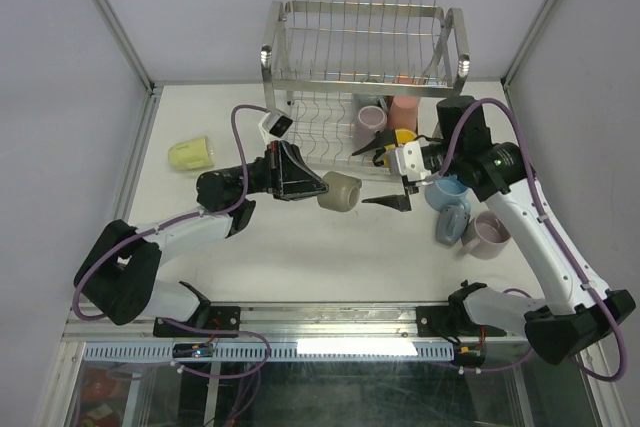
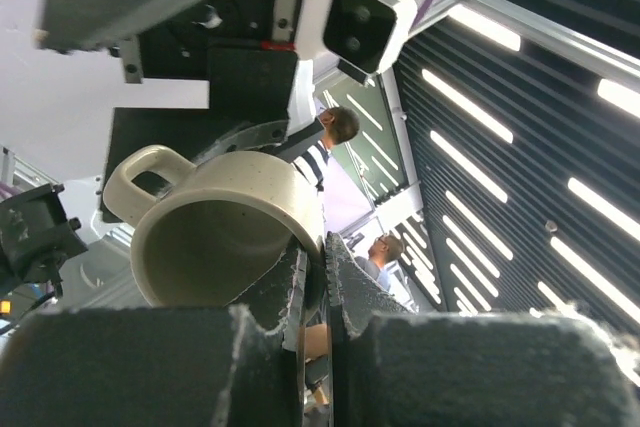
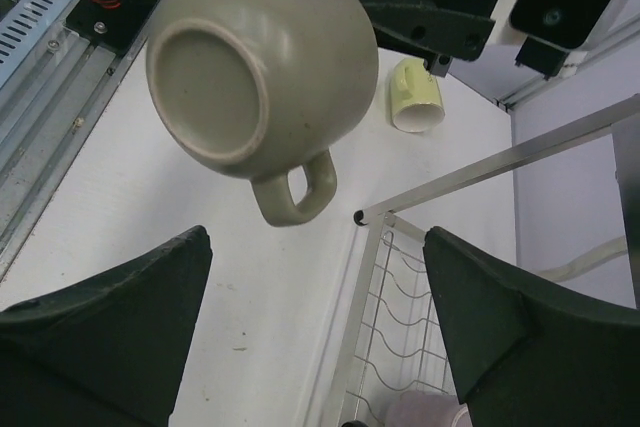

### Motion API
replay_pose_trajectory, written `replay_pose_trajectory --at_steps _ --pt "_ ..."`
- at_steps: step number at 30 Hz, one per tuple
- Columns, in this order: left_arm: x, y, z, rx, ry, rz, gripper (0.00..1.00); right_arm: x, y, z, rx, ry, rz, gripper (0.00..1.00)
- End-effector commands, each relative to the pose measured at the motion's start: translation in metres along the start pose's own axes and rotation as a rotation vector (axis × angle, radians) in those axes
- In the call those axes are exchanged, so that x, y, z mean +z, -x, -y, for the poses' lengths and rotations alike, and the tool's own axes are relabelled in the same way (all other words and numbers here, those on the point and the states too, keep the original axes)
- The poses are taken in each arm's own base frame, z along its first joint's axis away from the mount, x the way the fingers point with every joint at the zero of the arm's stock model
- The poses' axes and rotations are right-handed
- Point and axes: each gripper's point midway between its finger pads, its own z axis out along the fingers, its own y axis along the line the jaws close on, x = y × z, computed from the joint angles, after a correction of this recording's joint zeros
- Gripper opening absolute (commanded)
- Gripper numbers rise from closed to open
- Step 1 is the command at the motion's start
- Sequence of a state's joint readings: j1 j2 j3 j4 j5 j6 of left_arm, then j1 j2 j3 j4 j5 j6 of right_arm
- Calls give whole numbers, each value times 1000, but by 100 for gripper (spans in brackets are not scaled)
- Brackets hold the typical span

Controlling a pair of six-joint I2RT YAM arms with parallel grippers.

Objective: Load the cups into the dish rack
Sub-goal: Pick up the cup at the center of the board.

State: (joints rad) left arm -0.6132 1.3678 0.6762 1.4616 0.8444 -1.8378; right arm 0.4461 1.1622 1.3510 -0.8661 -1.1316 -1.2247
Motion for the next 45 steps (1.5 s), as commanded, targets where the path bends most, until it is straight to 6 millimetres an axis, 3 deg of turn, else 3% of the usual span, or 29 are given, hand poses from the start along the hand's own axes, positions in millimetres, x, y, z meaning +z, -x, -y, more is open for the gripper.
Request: replay_pose_trajectory --at_steps 1,8,11,17,21,23,33,38,45 --pt "-6 -11 38 198 -180 -5 0 -2 20 -1 -100 -15 18 88" --pt "-4 -4 42 153 -213 69 0 16 16 -4 -85 -3 24 70" --pt "-5 -1 40 141 -213 91 0 18 15 -5 -84 -14 24 56" --pt "-5 3 34 119 -204 107 0 14 22 -1 -77 -50 24 13" --pt "-5 6 33 111 -206 122 0 14 19 -3 -75 -55 20 0" --pt "-6 7 33 110 -207 130 0 14 17 -4 -73 -55 17 0" --pt "-12 8 25 113 -186 165 49 12 18 -6 10 -65 49 0" --pt "-29 13 10 145 -134 244 60 9 12 -6 63 -85 49 0" --pt "-73 21 -32 208 23 380 64 6 -8 0 121 -134 -15 0"
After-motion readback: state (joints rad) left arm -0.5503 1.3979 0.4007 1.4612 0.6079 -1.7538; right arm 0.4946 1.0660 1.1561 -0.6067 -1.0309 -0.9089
